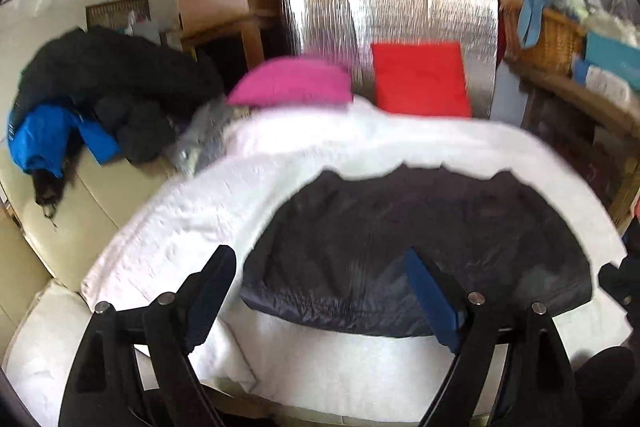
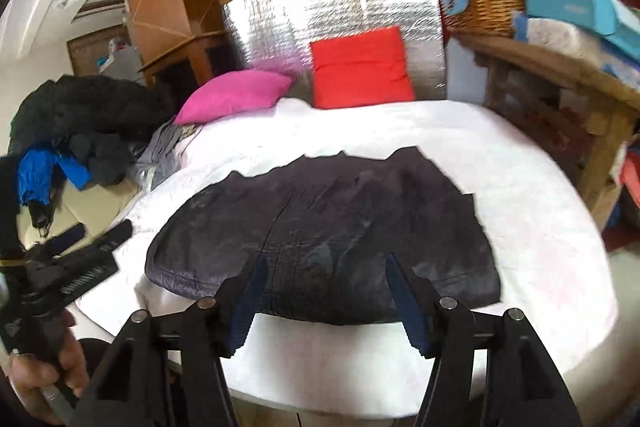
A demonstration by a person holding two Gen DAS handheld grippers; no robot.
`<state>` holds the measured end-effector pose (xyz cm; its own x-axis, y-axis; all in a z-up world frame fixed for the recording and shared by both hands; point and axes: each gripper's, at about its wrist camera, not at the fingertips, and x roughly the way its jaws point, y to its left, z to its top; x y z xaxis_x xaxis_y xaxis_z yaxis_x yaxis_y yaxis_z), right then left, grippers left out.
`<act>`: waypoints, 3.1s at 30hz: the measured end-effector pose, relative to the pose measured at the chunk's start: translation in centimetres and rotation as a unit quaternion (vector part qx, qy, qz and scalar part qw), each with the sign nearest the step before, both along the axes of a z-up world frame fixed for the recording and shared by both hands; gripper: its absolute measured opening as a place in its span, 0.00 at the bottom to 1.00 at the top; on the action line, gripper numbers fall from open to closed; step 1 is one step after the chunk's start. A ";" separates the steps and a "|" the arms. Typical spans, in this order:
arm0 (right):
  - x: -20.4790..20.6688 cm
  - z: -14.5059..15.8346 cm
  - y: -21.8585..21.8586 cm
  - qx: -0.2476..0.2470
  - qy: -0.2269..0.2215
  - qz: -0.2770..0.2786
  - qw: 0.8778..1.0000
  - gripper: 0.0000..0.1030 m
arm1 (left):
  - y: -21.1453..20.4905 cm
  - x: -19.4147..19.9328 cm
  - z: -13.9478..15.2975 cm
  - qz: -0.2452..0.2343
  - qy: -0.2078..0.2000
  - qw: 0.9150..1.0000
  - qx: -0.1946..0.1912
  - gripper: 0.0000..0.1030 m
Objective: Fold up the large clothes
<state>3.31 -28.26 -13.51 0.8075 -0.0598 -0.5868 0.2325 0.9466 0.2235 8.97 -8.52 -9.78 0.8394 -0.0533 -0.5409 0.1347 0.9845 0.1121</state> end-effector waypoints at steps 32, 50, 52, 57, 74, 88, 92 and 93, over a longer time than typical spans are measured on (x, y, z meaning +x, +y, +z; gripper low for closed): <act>-9.4 9.0 6.7 -0.056 -0.057 -0.049 0.996 0.65 | 5.2 -11.3 11.4 0.031 -0.124 0.991 -0.039 0.99; -9.2 9.3 6.2 -0.050 -0.055 -0.059 0.996 0.65 | 5.1 -11.6 11.4 0.022 -0.126 0.991 -0.039 0.99; -9.1 9.3 6.1 -0.049 -0.054 -0.059 0.996 0.65 | 4.9 -11.7 11.4 0.021 -0.127 0.991 -0.039 0.99; -9.1 9.3 6.0 -0.045 -0.054 -0.058 0.996 0.65 | 4.7 -11.7 11.4 0.021 -0.127 0.991 -0.036 0.99; -8.9 9.0 5.9 -0.041 -0.051 -0.058 0.996 0.65 | 5.0 -11.8 11.4 0.021 -0.126 0.991 -0.036 0.99; -8.8 8.8 6.3 -0.041 -0.052 -0.056 0.996 0.65 | 5.0 -11.8 11.3 0.024 -0.123 0.991 -0.037 0.99; -8.8 8.9 6.3 -0.041 -0.053 -0.054 0.996 0.65 | 5.1 -11.9 11.4 0.018 -0.124 0.991 -0.042 0.99; -8.8 8.9 6.4 -0.043 -0.053 -0.053 0.996 0.65 | 5.1 -12.0 11.4 0.017 -0.124 0.991 -0.043 0.99</act>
<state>-5.49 -21.88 -4.61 0.8511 -0.1949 -0.4875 0.3124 0.9342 0.1720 -3.02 -3.41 1.64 0.9482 -0.0605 -0.3119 0.0809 0.9953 0.0530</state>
